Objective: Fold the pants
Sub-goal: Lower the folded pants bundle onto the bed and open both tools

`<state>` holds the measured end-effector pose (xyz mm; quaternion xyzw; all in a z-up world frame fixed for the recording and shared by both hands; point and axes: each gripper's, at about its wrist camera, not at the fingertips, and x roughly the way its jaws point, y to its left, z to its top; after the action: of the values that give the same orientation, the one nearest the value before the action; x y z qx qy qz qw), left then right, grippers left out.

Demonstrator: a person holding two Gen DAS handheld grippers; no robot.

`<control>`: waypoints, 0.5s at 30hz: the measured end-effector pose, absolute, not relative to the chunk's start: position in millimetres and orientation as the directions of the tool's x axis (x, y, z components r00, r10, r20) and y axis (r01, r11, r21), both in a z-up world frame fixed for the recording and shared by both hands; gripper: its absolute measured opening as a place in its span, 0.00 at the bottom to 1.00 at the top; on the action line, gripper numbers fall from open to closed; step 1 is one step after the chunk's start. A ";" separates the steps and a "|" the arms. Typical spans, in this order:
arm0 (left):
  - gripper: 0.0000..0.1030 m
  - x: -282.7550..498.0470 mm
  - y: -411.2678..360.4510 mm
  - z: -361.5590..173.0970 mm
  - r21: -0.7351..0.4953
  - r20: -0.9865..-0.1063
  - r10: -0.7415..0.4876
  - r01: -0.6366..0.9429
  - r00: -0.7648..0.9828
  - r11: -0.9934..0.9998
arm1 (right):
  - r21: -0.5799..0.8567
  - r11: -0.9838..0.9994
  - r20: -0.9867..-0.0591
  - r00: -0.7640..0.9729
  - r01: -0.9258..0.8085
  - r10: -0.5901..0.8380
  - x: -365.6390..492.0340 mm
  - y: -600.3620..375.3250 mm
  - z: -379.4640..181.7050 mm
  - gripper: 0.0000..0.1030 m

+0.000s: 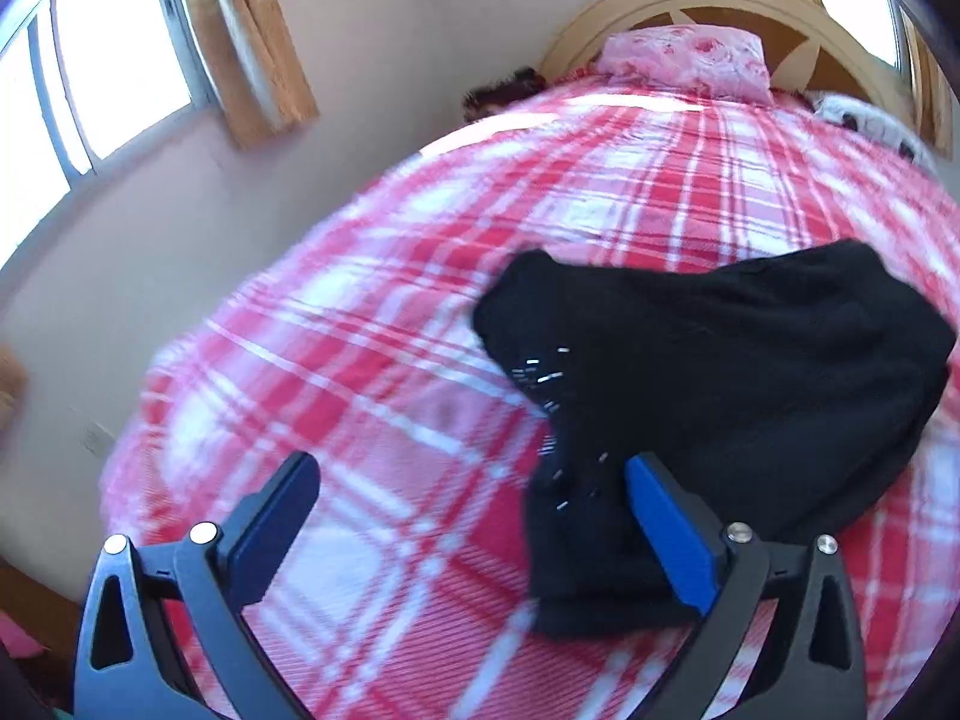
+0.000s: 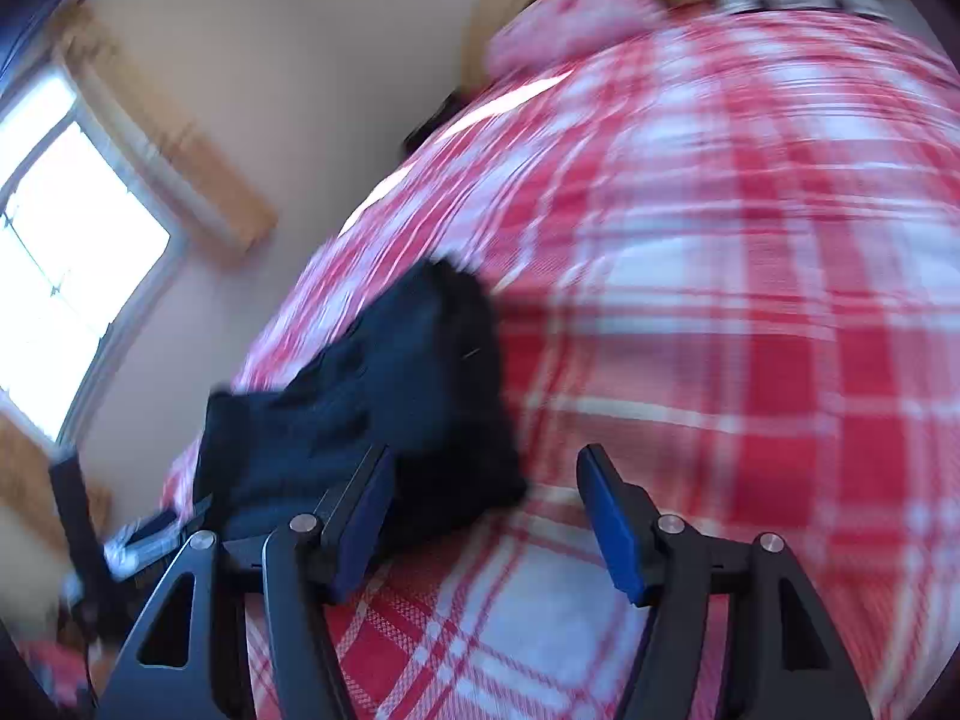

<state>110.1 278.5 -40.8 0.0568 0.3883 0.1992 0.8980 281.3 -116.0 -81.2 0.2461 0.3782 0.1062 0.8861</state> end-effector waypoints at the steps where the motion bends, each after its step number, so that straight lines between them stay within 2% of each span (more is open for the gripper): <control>1: 1.00 102.0 276.3 -36.3 0.301 -0.645 0.447 -0.331 0.620 0.894 | 0.505 0.860 -0.603 0.742 0.069 0.294 261.9 -124.6 -71.5 0.63; 4: 1.00 82.4 274.3 -30.0 0.351 -0.613 0.495 -0.350 0.616 0.869 | 0.376 0.888 -0.596 0.803 0.266 0.011 212.7 -132.1 -41.1 0.63; 5: 1.00 75.5 275.9 -29.8 0.349 -0.616 0.501 -0.360 0.607 0.865 | 0.377 0.908 -0.562 0.824 0.183 0.067 198.3 -131.5 -33.3 0.63; 7: 1.00 59.9 279.6 -30.6 0.304 -0.641 0.483 -0.381 0.597 0.873 | 0.344 0.922 -0.520 0.854 0.178 0.029 164.4 -121.1 -16.7 0.63; 9: 1.00 45.5 277.0 -30.0 0.235 -0.664 0.429 -0.374 0.612 0.897 | 0.308 0.946 -0.481 0.874 0.102 0.062 140.2 -106.8 -8.8 0.70; 13: 1.00 19.9 260.0 -21.7 0.141 -0.676 0.326 -0.318 0.661 0.937 | 0.255 0.966 -0.491 0.857 -0.032 0.158 112.1 -65.7 -6.9 0.72; 15: 1.00 9.1 251.5 -14.5 0.131 -0.660 0.312 -0.304 0.683 0.944 | 0.248 0.965 -0.491 0.849 -0.080 0.196 102.7 -54.0 -5.6 0.72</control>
<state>9.1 251.5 -14.5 0.0054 0.3609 0.1679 0.9173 102.7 -54.0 -5.6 0.1099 0.2654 0.0722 0.9551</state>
